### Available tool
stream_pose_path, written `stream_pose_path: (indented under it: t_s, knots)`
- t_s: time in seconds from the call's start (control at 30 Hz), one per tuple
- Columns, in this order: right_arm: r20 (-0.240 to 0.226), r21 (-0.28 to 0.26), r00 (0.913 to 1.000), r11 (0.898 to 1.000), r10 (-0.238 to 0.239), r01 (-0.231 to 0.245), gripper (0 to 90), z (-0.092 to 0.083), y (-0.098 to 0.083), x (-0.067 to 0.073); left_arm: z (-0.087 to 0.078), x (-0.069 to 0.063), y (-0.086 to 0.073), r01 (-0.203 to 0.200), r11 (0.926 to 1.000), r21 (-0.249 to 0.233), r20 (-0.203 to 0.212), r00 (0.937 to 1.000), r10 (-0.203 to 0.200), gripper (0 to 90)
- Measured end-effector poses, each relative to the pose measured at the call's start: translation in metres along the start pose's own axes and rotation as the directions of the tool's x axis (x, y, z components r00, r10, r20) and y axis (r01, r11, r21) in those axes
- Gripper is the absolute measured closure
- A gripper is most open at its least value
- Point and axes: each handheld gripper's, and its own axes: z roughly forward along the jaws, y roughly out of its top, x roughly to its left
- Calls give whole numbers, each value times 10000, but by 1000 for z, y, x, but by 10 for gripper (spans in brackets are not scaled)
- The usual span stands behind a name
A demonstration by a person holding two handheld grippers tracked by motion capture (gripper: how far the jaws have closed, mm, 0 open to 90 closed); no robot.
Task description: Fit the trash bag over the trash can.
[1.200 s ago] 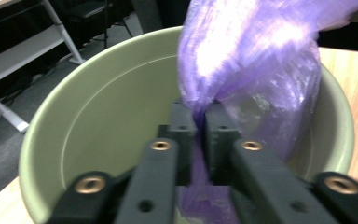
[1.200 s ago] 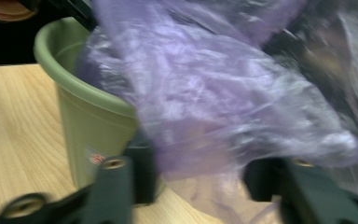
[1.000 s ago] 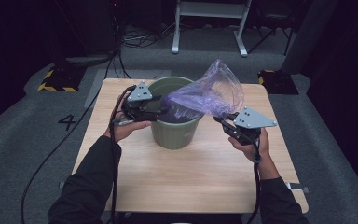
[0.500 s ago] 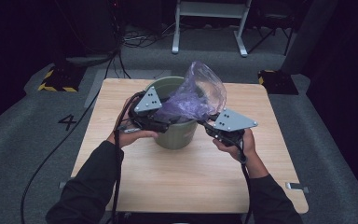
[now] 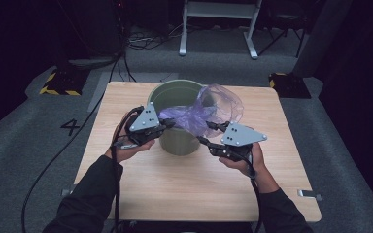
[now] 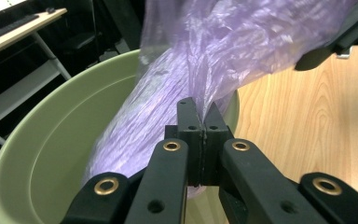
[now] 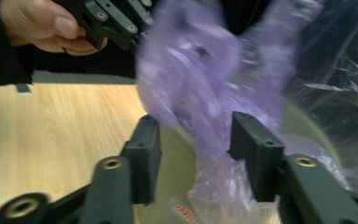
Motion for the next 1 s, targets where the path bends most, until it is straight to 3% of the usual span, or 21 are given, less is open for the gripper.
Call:
stream_pose_path:
  t_s: [0.07,0.33,0.5,0.6,0.73,0.9,1.0]
  knots:
    - [34,-59,9997,9997,258,-257,427,-7,-5,0,-4,2,-5,186,9998,-117,85,9998,-185,897]
    - [318,-345,9984,9984,466,-455,392,-38,-19,1,-17,-1,-21,469,9982,-366,-14,9989,-470,896]
    - [1038,-384,9912,9962,823,-787,380,-54,-27,-4,-19,-3,-29,525,9981,-313,-109,9985,-528,895]
    - [1565,-277,9852,9974,705,-669,333,-53,-28,-6,-19,-2,-34,633,9976,-292,-206,9977,-639,895]
    - [1225,-403,9902,9973,664,-619,336,-52,-28,-7,-20,-2,-39,673,9975,-236,-366,9970,-681,894]
    - [1470,-857,9858,9939,808,-687,421,-61,-29,-15,-19,0,-44,664,9978,-52,-489,9966,-666,885]
    - [1670,-1235,9818,9899,904,-701,418,-66,-28,-21,-18,1,-45,654,9979,-6,-564,9963,-653,883]
